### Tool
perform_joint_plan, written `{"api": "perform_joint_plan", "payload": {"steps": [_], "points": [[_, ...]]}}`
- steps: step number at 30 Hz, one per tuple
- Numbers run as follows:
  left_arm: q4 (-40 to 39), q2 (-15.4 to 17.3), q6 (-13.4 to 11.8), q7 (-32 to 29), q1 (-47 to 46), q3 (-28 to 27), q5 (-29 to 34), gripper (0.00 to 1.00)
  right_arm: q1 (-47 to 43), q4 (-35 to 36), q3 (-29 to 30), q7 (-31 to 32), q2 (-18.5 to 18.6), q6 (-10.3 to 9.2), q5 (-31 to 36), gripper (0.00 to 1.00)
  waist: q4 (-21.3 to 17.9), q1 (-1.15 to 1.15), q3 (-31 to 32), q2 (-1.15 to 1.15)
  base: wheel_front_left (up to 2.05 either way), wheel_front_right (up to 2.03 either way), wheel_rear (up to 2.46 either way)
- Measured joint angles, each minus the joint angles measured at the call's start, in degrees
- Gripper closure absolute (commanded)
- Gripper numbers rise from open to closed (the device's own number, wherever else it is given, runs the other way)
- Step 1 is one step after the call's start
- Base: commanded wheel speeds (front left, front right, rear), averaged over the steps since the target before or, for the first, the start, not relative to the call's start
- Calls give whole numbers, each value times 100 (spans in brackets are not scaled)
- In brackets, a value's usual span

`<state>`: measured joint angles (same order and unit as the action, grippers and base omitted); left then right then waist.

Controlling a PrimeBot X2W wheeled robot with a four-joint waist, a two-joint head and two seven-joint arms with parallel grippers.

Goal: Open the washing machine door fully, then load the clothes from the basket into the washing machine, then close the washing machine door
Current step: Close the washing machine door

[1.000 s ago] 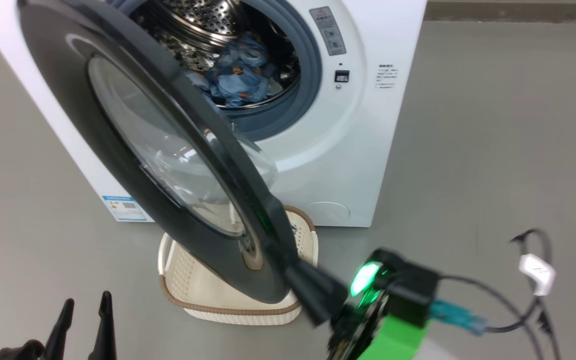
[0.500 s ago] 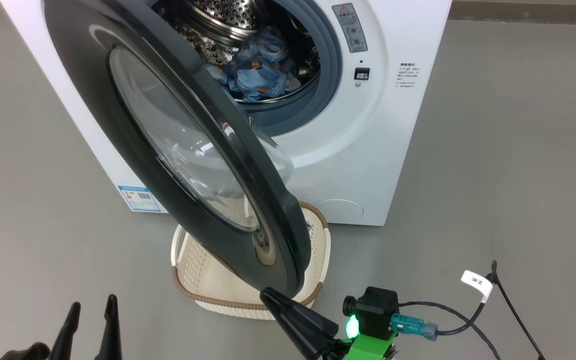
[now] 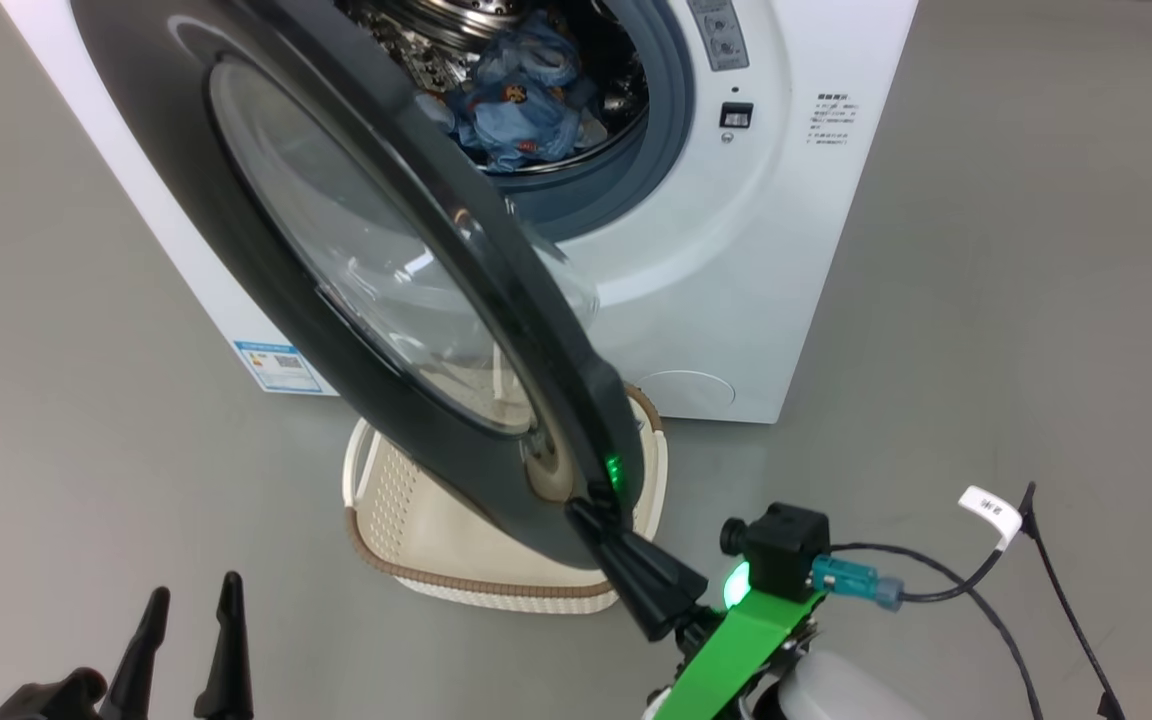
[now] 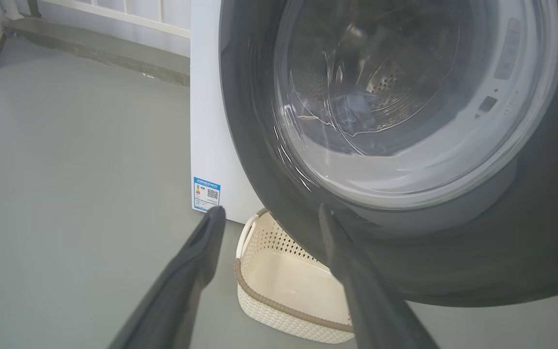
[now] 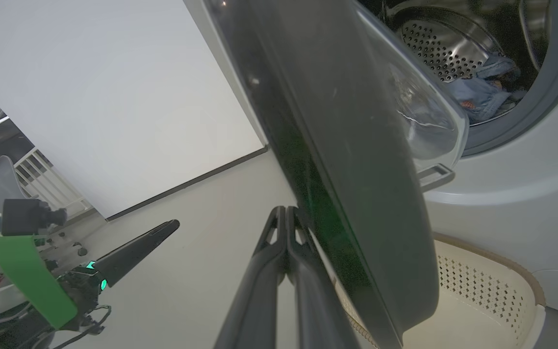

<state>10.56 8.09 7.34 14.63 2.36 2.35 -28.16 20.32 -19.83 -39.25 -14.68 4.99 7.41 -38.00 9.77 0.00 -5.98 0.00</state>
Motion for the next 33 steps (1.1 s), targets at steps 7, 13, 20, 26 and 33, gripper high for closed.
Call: {"api": "perform_joint_plan", "payload": {"steps": [7,13,20,26,33], "points": [[-2,-10,0,0,-67,18,-26,0,136,-73,383,3,-25,0,62,100,16,0,-123,0,0,0,0],[-38,-82,0,0,-290,83,-26,0,462,-182,813,3,45,0,176,100,41,0,-296,0,0,0,0],[-80,-164,0,0,-507,180,-26,0,875,-337,1446,3,78,0,209,100,103,0,-548,0,0,0,0],[-131,-194,0,0,-773,305,-34,0,1417,-498,2017,2,119,0,304,100,184,0,-807,0,0,0,0],[-162,-272,0,0,-1090,546,-73,0,2092,-804,2597,1,264,1,554,100,364,0,-1105,0,0,0,0]]}}
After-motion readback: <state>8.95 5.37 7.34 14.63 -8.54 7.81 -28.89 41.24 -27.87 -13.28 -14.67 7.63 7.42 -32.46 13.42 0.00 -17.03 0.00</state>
